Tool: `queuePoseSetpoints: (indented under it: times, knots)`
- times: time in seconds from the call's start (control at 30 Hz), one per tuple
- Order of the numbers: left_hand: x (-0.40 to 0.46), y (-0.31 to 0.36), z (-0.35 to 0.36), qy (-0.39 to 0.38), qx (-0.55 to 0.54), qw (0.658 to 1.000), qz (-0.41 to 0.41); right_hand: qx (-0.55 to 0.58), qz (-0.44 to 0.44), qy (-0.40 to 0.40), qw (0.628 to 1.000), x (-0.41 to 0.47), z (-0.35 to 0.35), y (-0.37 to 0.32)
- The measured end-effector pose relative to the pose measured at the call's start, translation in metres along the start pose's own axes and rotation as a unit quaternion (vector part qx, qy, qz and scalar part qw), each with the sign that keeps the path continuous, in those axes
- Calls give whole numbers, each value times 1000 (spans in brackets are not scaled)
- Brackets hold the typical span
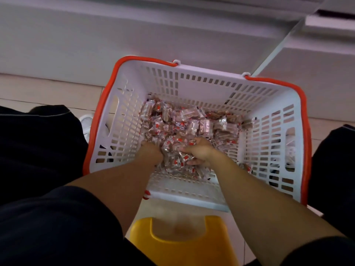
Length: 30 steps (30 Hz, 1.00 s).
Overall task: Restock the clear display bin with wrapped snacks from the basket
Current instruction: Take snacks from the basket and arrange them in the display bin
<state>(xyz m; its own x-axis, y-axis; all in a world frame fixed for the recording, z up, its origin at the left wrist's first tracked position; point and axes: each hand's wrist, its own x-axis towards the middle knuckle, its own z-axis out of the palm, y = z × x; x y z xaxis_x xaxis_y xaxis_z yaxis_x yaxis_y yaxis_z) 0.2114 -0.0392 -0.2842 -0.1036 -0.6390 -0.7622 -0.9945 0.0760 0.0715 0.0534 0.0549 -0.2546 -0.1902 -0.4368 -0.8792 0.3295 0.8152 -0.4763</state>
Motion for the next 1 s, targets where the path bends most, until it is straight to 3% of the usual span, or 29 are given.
queuePoseSetpoints:
  times: [0.07,0.17,0.4,0.5,0.67,0.8,1.0]
  knots:
    - [-2,7,-5,-22,-126,991,-25,7,21,5,1000,-2,-7,2]
    - [-11,15,-11,-75,-314,944,-68,39,49,2,998,-3,-17,3]
    - [-23,17,-24,-155,-432,884,-87,35,49,33,998,-1,-20,10]
    - [-18,22,-28,-150,-487,852,-118,21,47,39,998,0,-22,13]
    - [-8,26,-21,-96,-495,850,-151,-56,64,15,996,-4,-23,2]
    - [-10,27,-18,-54,-462,877,-122,-93,51,7,994,-11,-29,-10]
    - [-23,19,-28,-53,-485,869,-80,-112,21,-39,993,-30,-40,-27]
